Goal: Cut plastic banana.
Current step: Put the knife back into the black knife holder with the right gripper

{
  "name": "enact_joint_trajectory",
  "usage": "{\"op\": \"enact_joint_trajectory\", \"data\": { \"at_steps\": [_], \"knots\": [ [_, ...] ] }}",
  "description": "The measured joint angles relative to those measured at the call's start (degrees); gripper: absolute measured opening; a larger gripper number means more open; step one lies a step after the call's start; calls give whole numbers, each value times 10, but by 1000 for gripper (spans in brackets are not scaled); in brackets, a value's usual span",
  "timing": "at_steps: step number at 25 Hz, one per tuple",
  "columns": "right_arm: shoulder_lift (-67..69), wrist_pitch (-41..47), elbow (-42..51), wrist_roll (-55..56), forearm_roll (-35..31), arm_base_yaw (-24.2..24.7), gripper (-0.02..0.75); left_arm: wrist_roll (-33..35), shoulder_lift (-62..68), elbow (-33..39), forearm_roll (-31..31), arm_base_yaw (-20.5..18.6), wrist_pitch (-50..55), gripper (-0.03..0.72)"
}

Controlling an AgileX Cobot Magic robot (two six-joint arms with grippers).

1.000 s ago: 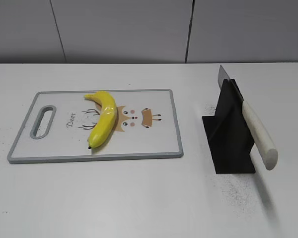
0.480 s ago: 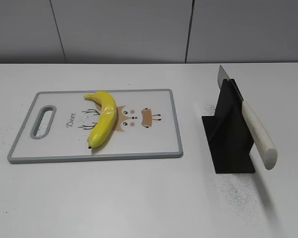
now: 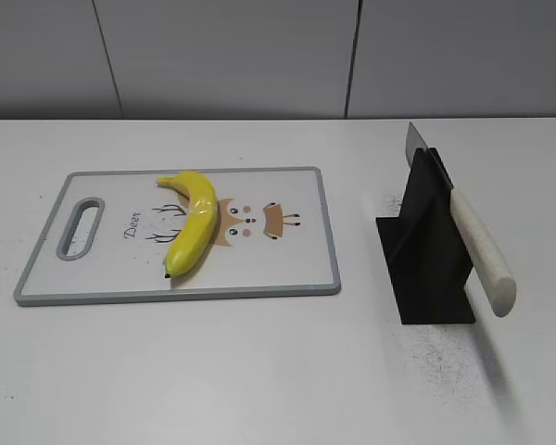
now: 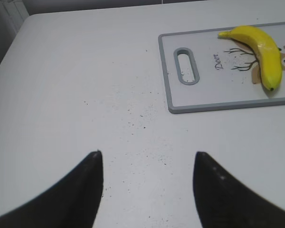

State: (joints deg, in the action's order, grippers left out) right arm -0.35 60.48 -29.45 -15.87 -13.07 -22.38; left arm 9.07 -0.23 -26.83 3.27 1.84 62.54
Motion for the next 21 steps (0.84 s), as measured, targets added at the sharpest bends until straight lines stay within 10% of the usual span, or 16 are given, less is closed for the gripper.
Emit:
{"op": "enact_joint_trajectory", "data": {
  "at_steps": [11,21],
  "knots": [
    [0,-2,0,0,-7,169,580,0,0,0,0,0,0,562],
    [0,-2,0,1,-8,184,580,0,0,0,0,0,0,561]
  ]
}}
